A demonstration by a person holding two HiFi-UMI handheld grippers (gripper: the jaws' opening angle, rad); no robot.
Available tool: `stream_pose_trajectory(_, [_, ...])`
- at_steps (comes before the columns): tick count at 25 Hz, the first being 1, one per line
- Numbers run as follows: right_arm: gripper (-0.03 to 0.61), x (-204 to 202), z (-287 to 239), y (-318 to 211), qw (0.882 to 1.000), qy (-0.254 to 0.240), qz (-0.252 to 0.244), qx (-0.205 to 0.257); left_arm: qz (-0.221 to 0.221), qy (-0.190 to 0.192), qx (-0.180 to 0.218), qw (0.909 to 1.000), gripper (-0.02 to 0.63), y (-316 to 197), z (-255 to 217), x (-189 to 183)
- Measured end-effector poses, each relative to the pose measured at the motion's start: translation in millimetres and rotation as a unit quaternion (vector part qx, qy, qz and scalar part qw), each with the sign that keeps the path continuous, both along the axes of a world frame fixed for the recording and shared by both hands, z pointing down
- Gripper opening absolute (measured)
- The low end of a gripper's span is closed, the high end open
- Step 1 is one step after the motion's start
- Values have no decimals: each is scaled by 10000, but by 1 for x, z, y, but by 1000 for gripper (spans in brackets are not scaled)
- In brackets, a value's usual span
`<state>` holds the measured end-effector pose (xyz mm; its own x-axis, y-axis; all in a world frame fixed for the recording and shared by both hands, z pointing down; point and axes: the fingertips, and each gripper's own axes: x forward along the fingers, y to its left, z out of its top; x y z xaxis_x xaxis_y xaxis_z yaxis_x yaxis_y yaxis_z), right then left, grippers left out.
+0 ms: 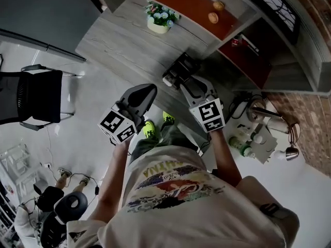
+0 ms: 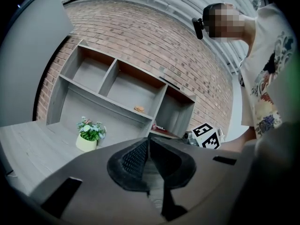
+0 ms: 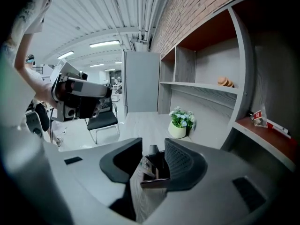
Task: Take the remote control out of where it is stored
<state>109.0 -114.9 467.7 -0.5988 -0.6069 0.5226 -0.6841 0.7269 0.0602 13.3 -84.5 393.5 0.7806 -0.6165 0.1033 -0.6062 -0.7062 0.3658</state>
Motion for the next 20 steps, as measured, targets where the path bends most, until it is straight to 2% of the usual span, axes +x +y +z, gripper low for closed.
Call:
stream_pose_trajectory(13, [181,10,45,-41,9975,632,-284,-168,-388,-27,-311,9988,6,-22,35,3])
stream_pose_trajectory(20, [186,14,32,-66,9968,738,-198,237,-621,-4,-340,9975,6,-27,43,-5])
